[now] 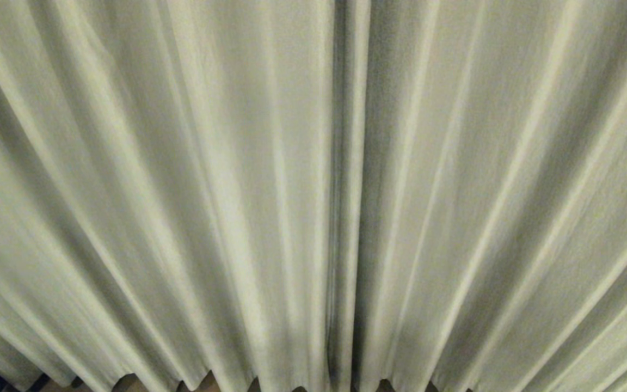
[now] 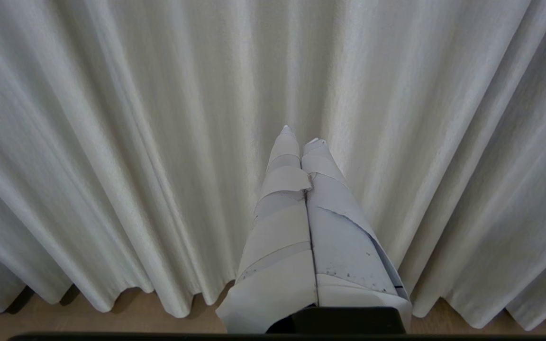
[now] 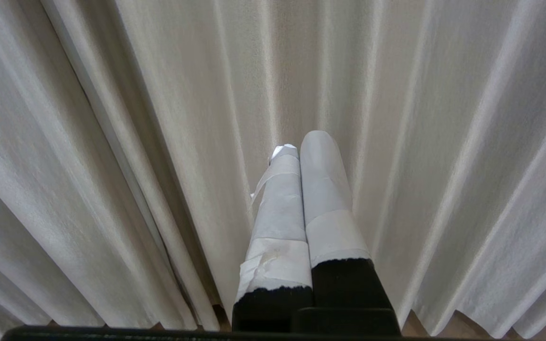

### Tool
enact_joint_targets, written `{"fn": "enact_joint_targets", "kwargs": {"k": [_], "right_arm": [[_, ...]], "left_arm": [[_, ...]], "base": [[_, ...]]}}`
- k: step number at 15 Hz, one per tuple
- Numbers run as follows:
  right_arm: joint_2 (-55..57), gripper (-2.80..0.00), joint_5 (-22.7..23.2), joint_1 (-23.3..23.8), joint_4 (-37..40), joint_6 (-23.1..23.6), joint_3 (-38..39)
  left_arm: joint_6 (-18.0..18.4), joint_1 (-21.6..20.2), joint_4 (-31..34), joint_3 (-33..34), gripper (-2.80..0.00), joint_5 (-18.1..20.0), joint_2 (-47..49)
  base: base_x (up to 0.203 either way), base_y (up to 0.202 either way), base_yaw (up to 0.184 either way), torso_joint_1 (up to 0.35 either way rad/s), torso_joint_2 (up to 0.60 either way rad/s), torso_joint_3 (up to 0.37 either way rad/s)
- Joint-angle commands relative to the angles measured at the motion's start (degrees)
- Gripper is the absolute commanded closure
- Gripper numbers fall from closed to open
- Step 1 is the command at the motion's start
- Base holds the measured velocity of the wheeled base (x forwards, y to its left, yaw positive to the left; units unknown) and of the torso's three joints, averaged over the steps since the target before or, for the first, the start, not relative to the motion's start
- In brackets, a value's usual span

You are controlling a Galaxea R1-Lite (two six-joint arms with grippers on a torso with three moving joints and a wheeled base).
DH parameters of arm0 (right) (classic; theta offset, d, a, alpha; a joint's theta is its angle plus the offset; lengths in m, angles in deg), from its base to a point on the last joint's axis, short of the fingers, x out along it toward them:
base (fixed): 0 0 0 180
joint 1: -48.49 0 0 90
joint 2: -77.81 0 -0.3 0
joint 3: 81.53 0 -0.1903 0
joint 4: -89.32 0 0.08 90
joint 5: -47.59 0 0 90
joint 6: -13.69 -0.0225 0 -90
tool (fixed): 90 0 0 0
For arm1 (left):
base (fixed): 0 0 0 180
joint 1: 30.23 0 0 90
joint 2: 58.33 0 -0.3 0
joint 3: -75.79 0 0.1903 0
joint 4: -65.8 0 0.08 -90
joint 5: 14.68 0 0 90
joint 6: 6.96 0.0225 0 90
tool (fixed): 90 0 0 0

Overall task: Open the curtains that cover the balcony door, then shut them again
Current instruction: Pull the outer curtains open on both sides

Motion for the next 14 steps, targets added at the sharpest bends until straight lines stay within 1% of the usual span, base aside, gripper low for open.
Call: {"fn": "enact_joint_targets", "kwargs": {"k": [1,10,11,14], "right_arm": [[0.02,0.00,0.01,0.00,-0.04,-0.03,0.00],[0.02,0.00,0.01,0.00,0.05,-0.03,0.00],[0.02,0.00,0.01,0.00,0.05,-0.03,0.00],[0.02,0.00,0.01,0.00,0.05,-0.03,0.00]], "left_arm": [[0.00,-0.02,-0.04,0.05,0.00,-0.02,-0.02],[0.00,-0.02,-0.04,0.05,0.00,-0.02,-0.02],[0.00,-0.02,-0.04,0.05,0.00,-0.02,-0.02],[0.00,-0.02,-0.04,-0.02,0.00,-0.02,-0.02]], "base": [[0.000,0.000,0.000,0.000,0.00,0.000],[0.000,0.000,0.000,0.000,0.00,0.000],[0.060,0.000,0.000,-0.001,0.00,0.001],[0.168,0.000,0.001,0.000,0.00,0.004]]}}
